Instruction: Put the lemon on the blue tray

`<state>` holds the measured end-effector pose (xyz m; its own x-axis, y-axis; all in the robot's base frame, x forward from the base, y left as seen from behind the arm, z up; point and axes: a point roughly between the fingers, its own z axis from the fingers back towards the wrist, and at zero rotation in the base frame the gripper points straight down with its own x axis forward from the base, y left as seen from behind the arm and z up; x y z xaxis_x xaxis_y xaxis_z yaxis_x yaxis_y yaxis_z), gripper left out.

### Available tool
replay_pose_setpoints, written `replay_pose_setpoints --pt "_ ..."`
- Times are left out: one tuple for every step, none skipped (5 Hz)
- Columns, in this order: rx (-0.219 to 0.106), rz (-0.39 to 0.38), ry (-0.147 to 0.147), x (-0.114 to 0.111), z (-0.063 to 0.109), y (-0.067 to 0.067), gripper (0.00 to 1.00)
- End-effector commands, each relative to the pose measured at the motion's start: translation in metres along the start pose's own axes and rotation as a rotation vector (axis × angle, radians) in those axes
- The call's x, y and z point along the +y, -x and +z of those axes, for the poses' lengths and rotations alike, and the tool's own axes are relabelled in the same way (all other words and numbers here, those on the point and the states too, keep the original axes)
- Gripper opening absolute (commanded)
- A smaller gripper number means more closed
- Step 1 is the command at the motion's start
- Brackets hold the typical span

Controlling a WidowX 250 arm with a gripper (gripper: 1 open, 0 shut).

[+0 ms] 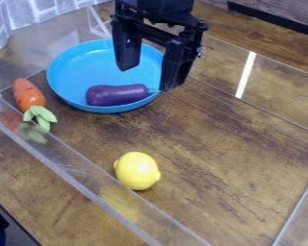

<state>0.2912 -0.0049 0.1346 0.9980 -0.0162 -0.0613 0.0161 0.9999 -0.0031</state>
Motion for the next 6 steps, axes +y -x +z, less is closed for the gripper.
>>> replay_pose_setpoints --pt "0.013 -0.080 -0.005 0.006 -0.006 -0.003 1.00" --pt "0.022 -0.234 -0.017 0.011 -0.014 -0.004 1.00" --pt "0.029 -0.308 -0.022 0.006 -0.018 -0.006 1.00" --pt "0.036 -0.366 -0.027 0.001 -0.022 -0.008 1.00" --pt "0.042 -0.428 -0.033 -0.003 -0.026 -0.009 1.00" --pt "0.050 -0.550 -0.043 -0.010 -0.022 -0.012 1.00"
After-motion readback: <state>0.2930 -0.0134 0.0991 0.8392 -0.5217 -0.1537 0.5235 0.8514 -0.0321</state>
